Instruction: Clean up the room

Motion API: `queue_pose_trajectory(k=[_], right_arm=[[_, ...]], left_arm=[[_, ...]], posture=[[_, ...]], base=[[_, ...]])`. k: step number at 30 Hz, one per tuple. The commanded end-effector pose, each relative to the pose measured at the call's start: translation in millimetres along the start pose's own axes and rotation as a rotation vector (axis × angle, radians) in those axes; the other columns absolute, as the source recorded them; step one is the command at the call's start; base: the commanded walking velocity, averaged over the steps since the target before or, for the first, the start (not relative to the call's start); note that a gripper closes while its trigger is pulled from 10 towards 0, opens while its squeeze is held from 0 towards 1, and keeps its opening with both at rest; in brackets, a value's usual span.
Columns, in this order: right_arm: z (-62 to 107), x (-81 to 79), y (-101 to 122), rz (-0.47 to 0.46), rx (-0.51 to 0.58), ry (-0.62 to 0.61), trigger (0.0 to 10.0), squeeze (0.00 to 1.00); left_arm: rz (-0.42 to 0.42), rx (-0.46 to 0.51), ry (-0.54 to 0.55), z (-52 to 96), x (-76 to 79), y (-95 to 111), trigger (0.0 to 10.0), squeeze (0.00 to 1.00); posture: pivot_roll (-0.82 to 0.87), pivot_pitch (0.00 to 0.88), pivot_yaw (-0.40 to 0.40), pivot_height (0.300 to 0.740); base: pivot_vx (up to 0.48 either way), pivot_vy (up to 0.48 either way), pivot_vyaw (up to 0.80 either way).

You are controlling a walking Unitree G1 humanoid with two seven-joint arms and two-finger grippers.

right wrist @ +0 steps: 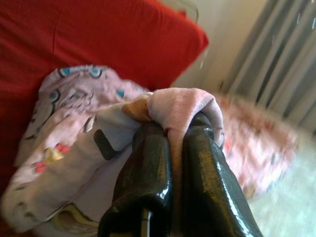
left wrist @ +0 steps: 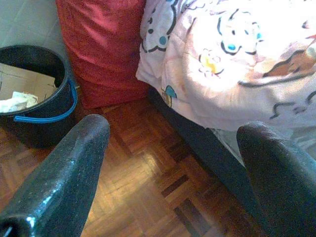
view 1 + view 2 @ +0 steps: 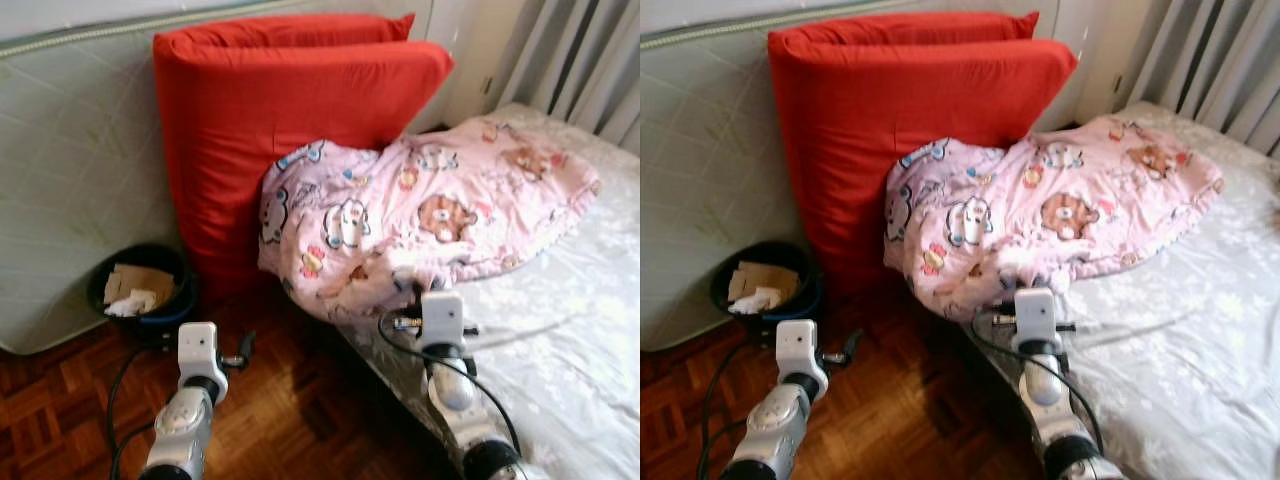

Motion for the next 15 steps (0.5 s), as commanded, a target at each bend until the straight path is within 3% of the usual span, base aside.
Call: queue_pose_trajectory(k=[1,8,15], right_arm=[[-2.6,2.1,9.6,0.031,0.052,-0.008,10.0,0.0],[5.2,-3.4,34.5,0.145,0.232,0.032,10.0,0.0],[9.3,11.7,52.1,0.107,0.31,-0.01,10.0,0.0]], left_arm=[[-0.011,-0.006,-0.009,0.4,1.5,-1.8,10.0,0.0],[-0.009,-0.004,-0.008,1.3,1.3,-2.2,10.0,0.0],[-0.007,-0.002,-0.009,1.1,0.9,-1.7,10.0,0.0]], posture=[[0.01,0.057,-0.064,0.74],[0.01,0.059,-0.068,0.74],[0.0,0.057,-0.068,0.74]], base=[[0.0,0.0,0.0],[0.0,0.0,0.0],[0.0,0.0,0.0]])
Point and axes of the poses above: a point about 5 cm out from each wrist's last joint towards the gripper, its own z axis pointing back from the gripper into the wrist, its own y axis along the axis of the wrist's last joint, x = y × z, the point moved 5 cm from there along -z, pointing out of the wrist towards the gripper, and after that the axes turned 4 degrees about z, right-handed, at the moved point
